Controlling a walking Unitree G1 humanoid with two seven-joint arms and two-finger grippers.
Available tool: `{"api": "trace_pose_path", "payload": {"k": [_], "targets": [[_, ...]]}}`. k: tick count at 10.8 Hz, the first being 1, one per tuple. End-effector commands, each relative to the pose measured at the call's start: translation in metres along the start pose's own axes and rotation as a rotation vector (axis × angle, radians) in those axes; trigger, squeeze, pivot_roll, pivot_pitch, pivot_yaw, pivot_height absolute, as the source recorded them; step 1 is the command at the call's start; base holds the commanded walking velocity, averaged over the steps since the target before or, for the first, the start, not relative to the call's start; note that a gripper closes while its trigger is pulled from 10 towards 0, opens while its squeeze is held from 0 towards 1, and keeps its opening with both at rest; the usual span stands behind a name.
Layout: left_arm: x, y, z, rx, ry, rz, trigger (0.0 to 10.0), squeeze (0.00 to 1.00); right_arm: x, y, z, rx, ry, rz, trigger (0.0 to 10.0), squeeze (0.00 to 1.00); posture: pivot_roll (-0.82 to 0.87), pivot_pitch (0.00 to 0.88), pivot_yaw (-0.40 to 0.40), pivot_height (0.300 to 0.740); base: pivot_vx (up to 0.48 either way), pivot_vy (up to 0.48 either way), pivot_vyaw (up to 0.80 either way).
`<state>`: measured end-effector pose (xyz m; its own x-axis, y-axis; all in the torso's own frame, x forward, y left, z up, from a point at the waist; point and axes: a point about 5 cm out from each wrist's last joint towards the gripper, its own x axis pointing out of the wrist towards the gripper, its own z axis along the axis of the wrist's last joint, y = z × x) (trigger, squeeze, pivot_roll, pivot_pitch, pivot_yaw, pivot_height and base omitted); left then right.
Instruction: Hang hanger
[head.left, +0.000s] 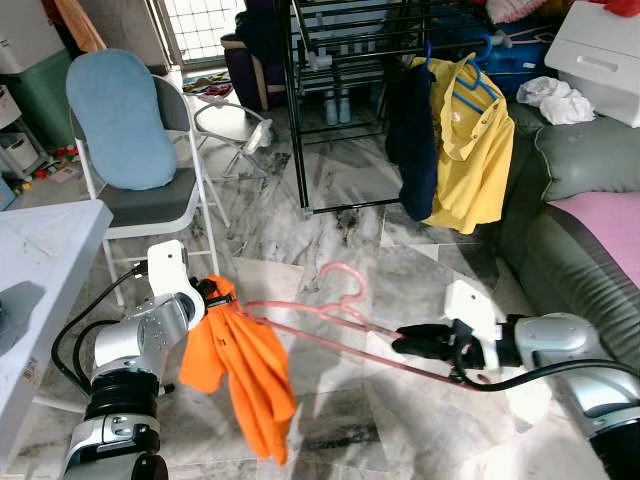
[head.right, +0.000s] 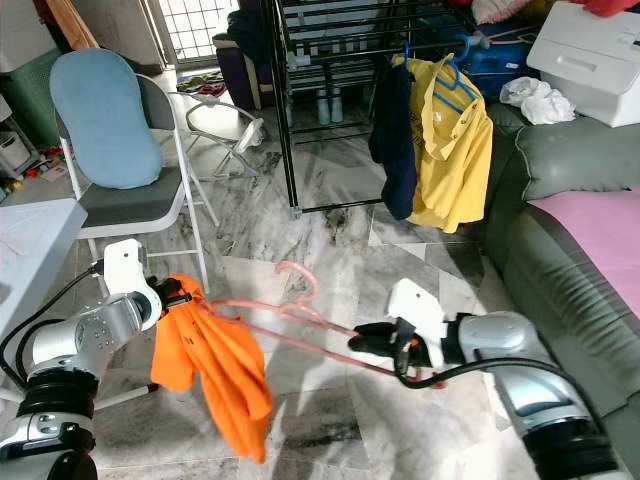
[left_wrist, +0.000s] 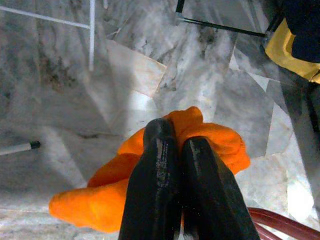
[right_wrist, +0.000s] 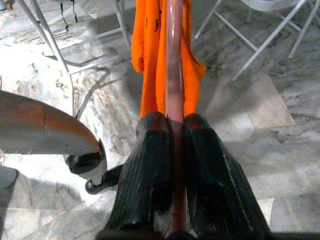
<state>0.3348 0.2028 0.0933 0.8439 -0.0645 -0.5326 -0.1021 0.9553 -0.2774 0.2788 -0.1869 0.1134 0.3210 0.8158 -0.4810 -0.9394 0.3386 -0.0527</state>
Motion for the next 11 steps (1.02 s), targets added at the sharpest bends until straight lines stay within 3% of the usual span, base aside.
{"api": "trace_pose_path", "payload": {"k": [1,8,11], "targets": [[-0.005,-0.005,0.012,0.016,-0.034,-0.039,10.0,0.0,0.0,-0.003,0.005,-0.029,-0.006,0.001,10.0,0.0,-0.05,0.033,0.084,0.74,0.0,0.0,0.0],[-0.005,0.008,0.006,0.078,-0.021,0.003,10.0,0.0,-0.005,-0.007,0.011,-0.059,-0.018,-0.023,10.0,0.0,-0.06,0.033,0.089,0.74,0.0,0.0,0.0],[-0.006,0.001,0.003,0.118,-0.015,-0.032,10.0,0.0,-0.002,-0.008,0.011,-0.064,-0.021,-0.023,10.0,0.0,-0.05,0.031,0.089,0.74,0.0,0.0,0.0]]}}
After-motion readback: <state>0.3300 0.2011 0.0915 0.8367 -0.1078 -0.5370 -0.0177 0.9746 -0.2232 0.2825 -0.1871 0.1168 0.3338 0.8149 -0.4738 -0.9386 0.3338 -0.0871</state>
